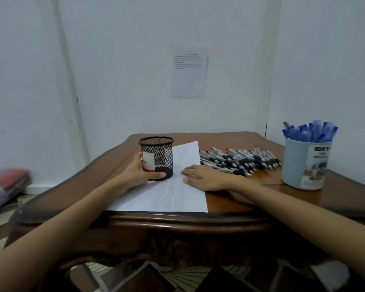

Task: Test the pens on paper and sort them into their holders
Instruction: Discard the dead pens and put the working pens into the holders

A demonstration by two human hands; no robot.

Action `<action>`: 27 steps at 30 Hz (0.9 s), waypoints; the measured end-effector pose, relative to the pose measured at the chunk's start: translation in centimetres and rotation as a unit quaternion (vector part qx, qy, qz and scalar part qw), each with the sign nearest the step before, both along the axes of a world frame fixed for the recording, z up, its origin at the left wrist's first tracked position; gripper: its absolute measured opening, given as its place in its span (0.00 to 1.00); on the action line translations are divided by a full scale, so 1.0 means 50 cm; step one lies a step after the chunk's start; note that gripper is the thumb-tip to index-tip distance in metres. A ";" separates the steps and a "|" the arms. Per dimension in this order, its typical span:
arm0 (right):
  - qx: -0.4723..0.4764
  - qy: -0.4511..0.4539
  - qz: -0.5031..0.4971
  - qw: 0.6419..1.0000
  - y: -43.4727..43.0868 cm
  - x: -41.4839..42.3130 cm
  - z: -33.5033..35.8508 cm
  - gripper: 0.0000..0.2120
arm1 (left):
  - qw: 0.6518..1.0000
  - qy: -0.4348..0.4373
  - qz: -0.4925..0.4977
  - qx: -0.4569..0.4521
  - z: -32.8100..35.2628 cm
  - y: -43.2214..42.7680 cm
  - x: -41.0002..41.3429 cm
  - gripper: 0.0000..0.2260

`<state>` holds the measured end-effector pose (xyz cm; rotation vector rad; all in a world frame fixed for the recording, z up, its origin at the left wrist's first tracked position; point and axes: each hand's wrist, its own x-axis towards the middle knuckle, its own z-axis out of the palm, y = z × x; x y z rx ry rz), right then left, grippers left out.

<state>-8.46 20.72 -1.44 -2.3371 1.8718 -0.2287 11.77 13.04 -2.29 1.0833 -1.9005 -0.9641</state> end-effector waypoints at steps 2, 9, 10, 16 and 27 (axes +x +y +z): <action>-0.003 -0.009 0.005 1.000 -0.008 0.003 -0.002 0.23 | 1.000 0.001 0.002 0.000 0.000 0.002 0.003 0.36; -0.100 -0.047 -0.015 0.994 -0.012 -0.034 0.006 0.21 | 0.985 0.102 0.062 -0.127 0.024 0.029 0.004 0.49; -0.114 -0.048 -0.027 0.992 -0.009 -0.046 0.012 0.21 | 0.976 0.115 0.081 -0.164 0.036 0.036 0.002 0.46; -0.141 -0.060 -0.158 0.976 0.010 -0.127 0.073 0.21 | 0.861 0.095 0.050 -0.498 0.130 0.087 -0.066 0.18; -0.045 -0.083 -0.479 0.873 -0.044 -0.277 0.068 0.37 | 0.925 -0.342 -0.055 -0.157 0.098 0.095 -0.340 0.15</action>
